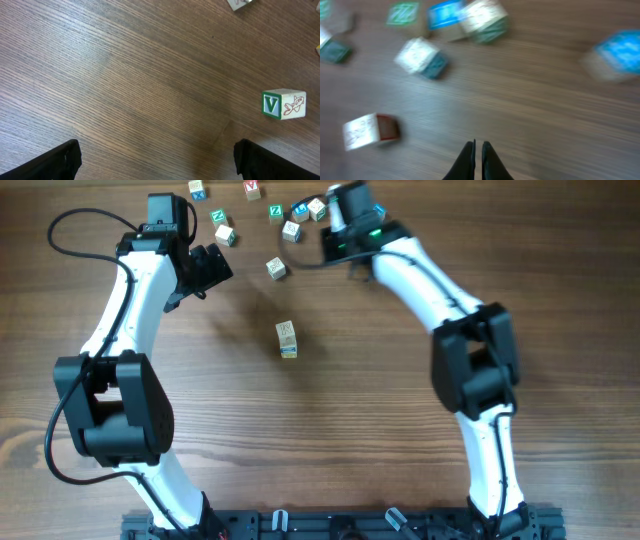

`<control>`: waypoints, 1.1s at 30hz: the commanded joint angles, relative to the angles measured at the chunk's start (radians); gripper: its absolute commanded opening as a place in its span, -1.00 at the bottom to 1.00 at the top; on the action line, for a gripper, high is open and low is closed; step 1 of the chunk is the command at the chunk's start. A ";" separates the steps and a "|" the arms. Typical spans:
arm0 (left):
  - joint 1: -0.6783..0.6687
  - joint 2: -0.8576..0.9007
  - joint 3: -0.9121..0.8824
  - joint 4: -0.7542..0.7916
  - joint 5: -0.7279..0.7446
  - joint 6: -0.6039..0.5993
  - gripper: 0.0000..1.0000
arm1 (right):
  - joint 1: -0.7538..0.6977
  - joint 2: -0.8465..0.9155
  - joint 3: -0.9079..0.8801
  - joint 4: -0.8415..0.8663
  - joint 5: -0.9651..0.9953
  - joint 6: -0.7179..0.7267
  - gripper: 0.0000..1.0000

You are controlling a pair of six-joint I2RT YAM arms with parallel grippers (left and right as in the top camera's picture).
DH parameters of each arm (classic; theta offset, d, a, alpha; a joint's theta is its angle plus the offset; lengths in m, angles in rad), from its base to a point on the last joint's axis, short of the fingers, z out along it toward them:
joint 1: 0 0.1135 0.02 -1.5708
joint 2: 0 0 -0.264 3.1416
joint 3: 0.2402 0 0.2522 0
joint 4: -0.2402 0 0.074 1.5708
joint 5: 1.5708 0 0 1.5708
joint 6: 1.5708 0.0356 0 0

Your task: Form a tower

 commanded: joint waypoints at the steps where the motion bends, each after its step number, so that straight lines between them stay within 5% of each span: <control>1: 0.005 -0.013 0.008 0.000 -0.013 -0.009 1.00 | -0.110 -0.084 0.007 -0.067 -0.003 0.054 -0.72; 5: 0.005 -0.013 0.008 0.000 -0.013 -0.010 1.00 | -0.201 -0.084 0.006 -0.177 -0.002 0.053 -0.26; 8: 0.005 -0.013 0.008 0.006 -0.013 -0.010 1.00 | -0.264 -0.084 0.006 -0.231 -0.002 0.053 0.87; 9: 0.005 -0.013 0.008 0.017 -0.013 -0.010 1.00 | -0.274 -0.084 0.006 -0.238 -0.002 0.053 1.00; 14: 0.005 -0.013 0.008 0.093 0.110 -0.010 0.99 | -0.319 -0.084 0.006 -0.258 -0.002 0.053 0.99; 15: 0.004 -0.013 0.008 0.100 0.174 -0.010 0.91 | -0.323 -0.084 0.006 -0.256 -0.002 0.053 0.99; 17: -0.002 -0.018 0.008 0.089 0.224 -0.014 0.42 | -0.328 -0.084 0.006 -0.253 -0.002 0.053 0.98; 19: -0.022 -0.034 0.017 0.038 0.224 -0.028 0.33 | -0.328 -0.084 0.006 -0.253 -0.002 0.053 0.99; 24: -0.113 -0.077 0.177 -0.153 0.165 0.024 0.42 | -0.327 -0.084 0.006 -0.253 -0.002 0.053 0.98; 28: -0.202 -0.079 0.366 -0.354 0.081 0.029 0.68 | -0.327 -0.084 0.006 -0.253 -0.002 0.053 0.99; 33: -0.269 -0.061 0.359 -0.448 0.088 0.029 0.91 | -0.327 -0.084 0.006 -0.253 -0.002 0.053 1.00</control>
